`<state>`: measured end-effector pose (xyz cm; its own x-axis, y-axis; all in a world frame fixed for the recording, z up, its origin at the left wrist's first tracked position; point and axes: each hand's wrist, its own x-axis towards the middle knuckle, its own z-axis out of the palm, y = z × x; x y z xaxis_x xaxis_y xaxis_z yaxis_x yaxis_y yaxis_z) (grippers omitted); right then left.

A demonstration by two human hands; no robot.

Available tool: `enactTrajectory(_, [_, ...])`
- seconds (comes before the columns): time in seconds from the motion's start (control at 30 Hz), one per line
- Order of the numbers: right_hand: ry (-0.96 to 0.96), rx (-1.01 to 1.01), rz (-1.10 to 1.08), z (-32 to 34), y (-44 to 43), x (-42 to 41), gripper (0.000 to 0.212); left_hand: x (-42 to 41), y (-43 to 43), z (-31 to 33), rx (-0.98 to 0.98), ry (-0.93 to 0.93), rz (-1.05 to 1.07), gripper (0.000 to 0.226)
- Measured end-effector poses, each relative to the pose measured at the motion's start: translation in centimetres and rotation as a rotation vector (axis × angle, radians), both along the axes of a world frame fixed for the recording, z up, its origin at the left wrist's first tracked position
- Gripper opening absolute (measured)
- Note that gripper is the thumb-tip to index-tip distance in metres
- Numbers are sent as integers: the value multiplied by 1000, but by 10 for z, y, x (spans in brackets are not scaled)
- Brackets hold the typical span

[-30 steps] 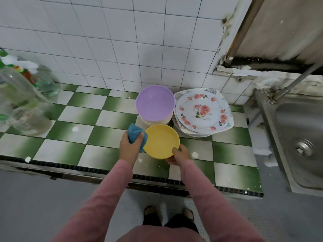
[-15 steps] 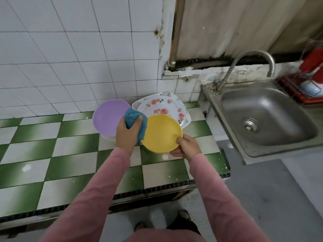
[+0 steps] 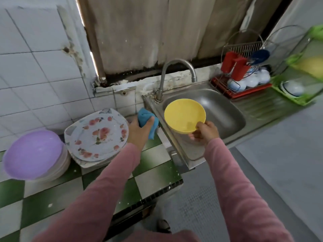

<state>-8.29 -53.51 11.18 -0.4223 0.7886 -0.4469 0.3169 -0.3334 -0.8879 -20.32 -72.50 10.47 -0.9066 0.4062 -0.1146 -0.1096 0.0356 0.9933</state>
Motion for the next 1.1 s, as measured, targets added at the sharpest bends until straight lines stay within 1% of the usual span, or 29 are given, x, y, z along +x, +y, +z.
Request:
enactTrajectory(0.1, [-53, 51, -66, -2, 43, 10, 35, 10, 46, 0, 22, -81, -69, 40])
enactTrajectory(0.2, [-135, 127, -112, -6, 76, 20, 34, 17, 87, -2, -12, -88, -116, 43])
enactTrajectory(0.33, [-257, 199, -84, -11, 104, 29, 44, 24, 128, -9, -73, -60, -138, 42])
enactTrajectory(0.43, [-328, 211, -47, -19, 118, 28, 46, 27, 148, -17, -99, -62, -147, 44])
enactTrajectory(0.5, [-350, 222, -24, -24, 124, 27, 49, 29, 157, -21, -106, -65, -145, 41])
enactTrajectory(0.6, [-346, 256, 27, -31, 130, 25, 52, 31, 167, -25, -126, -57, -125, 34])
enactTrajectory(0.8, [-276, 304, 83, -37, 131, 14, 57, 33, 172, -29, -141, -42, -101, 32])
enactTrajectory(0.93, [-231, 408, 91, -39, 130, 7, 62, 32, 172, -27, -142, -21, -78, 39])
enactTrajectory(1.1, [-112, 511, 85, -37, 123, 3, 57, 29, 164, -25, -124, -38, -48, 31])
